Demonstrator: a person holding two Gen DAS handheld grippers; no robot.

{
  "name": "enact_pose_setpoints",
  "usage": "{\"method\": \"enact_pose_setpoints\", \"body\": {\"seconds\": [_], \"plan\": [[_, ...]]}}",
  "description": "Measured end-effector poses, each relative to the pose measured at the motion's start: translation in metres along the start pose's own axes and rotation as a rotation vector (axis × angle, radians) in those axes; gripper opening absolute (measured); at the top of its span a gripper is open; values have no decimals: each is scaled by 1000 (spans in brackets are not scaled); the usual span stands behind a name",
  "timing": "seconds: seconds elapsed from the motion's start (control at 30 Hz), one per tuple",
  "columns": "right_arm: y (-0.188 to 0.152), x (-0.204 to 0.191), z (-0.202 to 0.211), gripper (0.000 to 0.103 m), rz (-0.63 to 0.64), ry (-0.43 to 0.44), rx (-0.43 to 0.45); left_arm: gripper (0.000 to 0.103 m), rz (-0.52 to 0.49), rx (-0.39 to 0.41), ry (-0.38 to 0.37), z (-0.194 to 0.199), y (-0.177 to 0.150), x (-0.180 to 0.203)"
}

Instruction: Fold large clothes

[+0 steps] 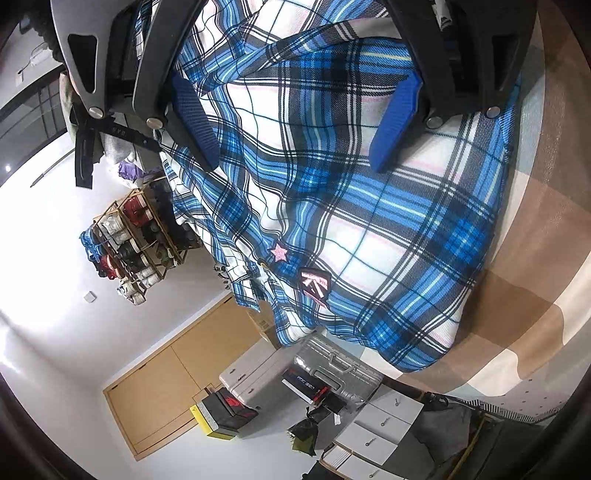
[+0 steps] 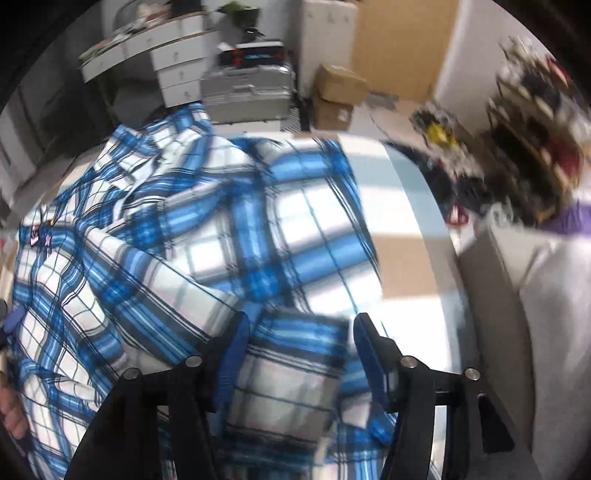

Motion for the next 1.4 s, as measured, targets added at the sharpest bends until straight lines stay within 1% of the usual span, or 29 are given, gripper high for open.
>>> {"method": "enact_pose_setpoints", "body": {"seconds": [0.03, 0.07, 0.13, 0.23, 0.27, 0.3, 0.33, 0.37, 0.43, 0.53, 0.57, 0.6, 0.63, 0.67, 0.7, 0.73, 0.77, 0.8, 0.9, 0.97, 1.03, 1.07, 1.1, 1.13, 1.17, 1.2, 1.27, 1.33, 1.4], "plan": [[-2, 3, -1, 62, -6, -15, -3, 79, -1, 0, 1, 0, 0, 0], [-5, 5, -3, 67, -5, -10, -14, 79, -2, 0, 1, -1, 1, 0], [-8, 0, -8, 67, 14, 24, -34, 79, -2, -1, 1, -1, 1, 0], [-10, -11, -9, 66, 62, 9, -30, 79, -6, 0, 5, -1, 1, 0], [-10, -18, -9, 55, 94, 9, -27, 79, -8, 0, 7, -1, 1, 0], [-12, -24, -6, 38, 124, 7, -20, 79, -9, 0, 8, -1, 2, -1], [-12, -31, -4, 27, 165, -13, -9, 79, -9, 0, 8, -1, 2, -1], [-12, -38, -1, 4, 215, -52, 5, 79, -9, 0, 8, -1, 2, -1], [-10, -42, 1, 3, 256, -63, 18, 79, -11, 0, 10, -1, 2, 0], [-3, -33, 4, 3, 215, -43, 9, 79, -19, -1, 19, -1, 2, 0], [2, -25, 7, 3, 172, -27, 18, 79, -19, -1, 19, 0, 2, -1], [6, -18, 6, 6, 135, -4, 26, 79, -17, -2, 18, 0, 2, -1], [8, -10, 9, 6, 92, 21, 44, 79, -15, -3, 16, 0, 3, -2], [10, -3, 10, 6, 62, 26, 57, 79, -14, -2, 16, 0, 2, -2], [10, 5, 9, 15, 26, 25, 54, 79, -14, -2, 16, 0, 2, -2], [9, 11, 6, 22, 2, 34, 36, 79, -15, -2, 18, 0, 2, -1], [4, 15, 3, 36, -22, 54, 15, 79, -16, -2, 19, 0, 3, -1], [6, 14, -4, 47, -36, 68, 0, 79, -16, -2, 19, 1, 3, -2], [-2, 15, -14, 53, -48, 70, -35, 79, -16, -1, 19, 1, 2, -1], [-6, 11, -21, 60, -36, 53, -58, 79, -17, -2, 20, 1, 2, -1], [-8, 3, -19, 60, 5, 31, -42, 79, -17, -2, 20, 1, 2, -1], [-7, 0, -19, 47, 30, 27, -31, 79, -16, -2, 19, 1, 2, -1], [-7, -8, -15, 21, 64, 38, -18, 79, -16, -2, 19, 1, 2, -1], [-7, -16, -13, 13, 102, 15, -10, 79, -16, -1, 20, 1, 2, 0], [-7, -22, -11, 10, 134, -9, -6, 79, -16, -1, 20, 1, 2, -1], [-7, -26, -10, 5, 154, -10, -2, 79, -16, -1, 21, 1, 2, -1], [-5, -29, 0, 3, 187, -32, 41, 79, -16, 3, 26, 3, 3, 0], [3, -26, 13, 3, 181, -49, 95, 79, -23, 19, 16, 8, 3, 2], [14, -20, 25, 3, 139, -66, 143, 79, -57, 23, -27, 13, 7, 8]]}}
Point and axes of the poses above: each gripper's, at about its wrist camera, not at the fingertips, and z roughly against the way its jaws point, x to its right, y to its top, the point moved 3 cm from there along -z, roughly the way its jaws point, and after that the axes turned 1 degree about x, right-handed, at the moved point
